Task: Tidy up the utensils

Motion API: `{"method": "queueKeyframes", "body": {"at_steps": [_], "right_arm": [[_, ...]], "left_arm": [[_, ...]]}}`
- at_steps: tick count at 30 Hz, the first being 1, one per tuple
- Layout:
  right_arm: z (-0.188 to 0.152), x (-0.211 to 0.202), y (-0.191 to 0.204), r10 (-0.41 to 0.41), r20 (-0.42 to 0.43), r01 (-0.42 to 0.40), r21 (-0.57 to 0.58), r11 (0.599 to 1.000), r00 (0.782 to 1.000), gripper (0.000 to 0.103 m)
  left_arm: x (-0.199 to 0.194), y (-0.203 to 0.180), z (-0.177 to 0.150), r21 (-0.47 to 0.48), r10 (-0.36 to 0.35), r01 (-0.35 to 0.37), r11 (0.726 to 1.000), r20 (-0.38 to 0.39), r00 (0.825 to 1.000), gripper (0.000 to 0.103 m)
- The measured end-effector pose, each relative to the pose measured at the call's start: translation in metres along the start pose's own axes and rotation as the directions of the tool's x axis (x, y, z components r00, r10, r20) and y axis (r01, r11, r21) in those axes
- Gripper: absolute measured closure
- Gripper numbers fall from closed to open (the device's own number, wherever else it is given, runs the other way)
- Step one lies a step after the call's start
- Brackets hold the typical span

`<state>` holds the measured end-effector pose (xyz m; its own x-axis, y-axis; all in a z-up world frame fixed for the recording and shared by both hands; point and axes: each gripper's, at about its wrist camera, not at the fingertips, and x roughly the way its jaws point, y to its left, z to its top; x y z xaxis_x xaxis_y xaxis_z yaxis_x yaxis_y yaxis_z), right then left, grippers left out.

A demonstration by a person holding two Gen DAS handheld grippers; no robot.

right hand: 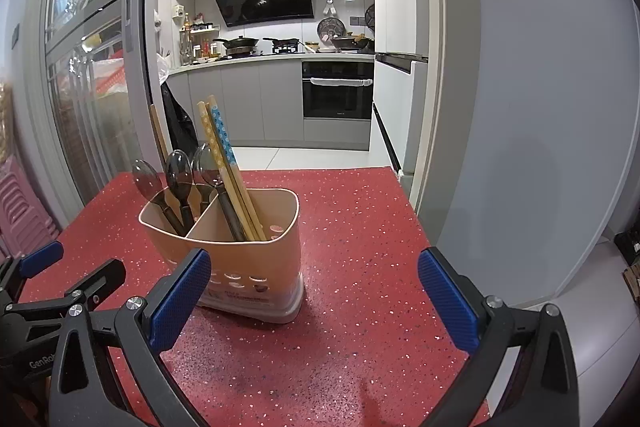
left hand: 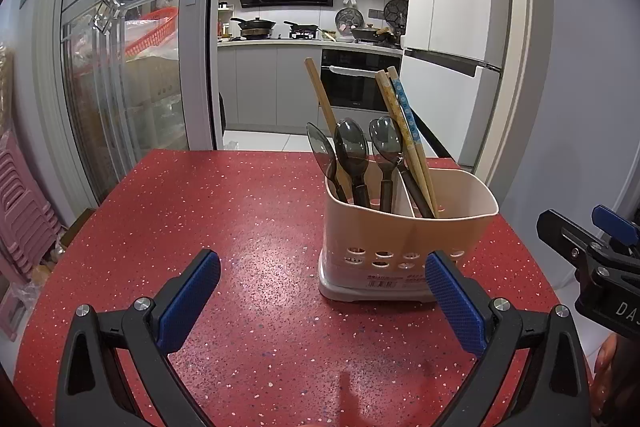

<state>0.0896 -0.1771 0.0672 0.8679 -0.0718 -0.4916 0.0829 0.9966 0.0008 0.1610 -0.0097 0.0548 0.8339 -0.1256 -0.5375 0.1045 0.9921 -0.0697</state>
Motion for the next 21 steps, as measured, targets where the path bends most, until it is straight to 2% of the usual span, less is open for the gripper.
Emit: {"method": "queueKeyframes", "body": {"at_steps": [21], "right_arm": [[-0.0012, 0.001, 0.0012, 0.004, 0.008, -0.004, -0.001, 1.0, 1.0, 0.0]], "left_arm": [[0.0008, 0.0026, -0.0007, 0.0, 0.001, -0.001, 1.0, 0.002, 1.0, 0.0]]}}
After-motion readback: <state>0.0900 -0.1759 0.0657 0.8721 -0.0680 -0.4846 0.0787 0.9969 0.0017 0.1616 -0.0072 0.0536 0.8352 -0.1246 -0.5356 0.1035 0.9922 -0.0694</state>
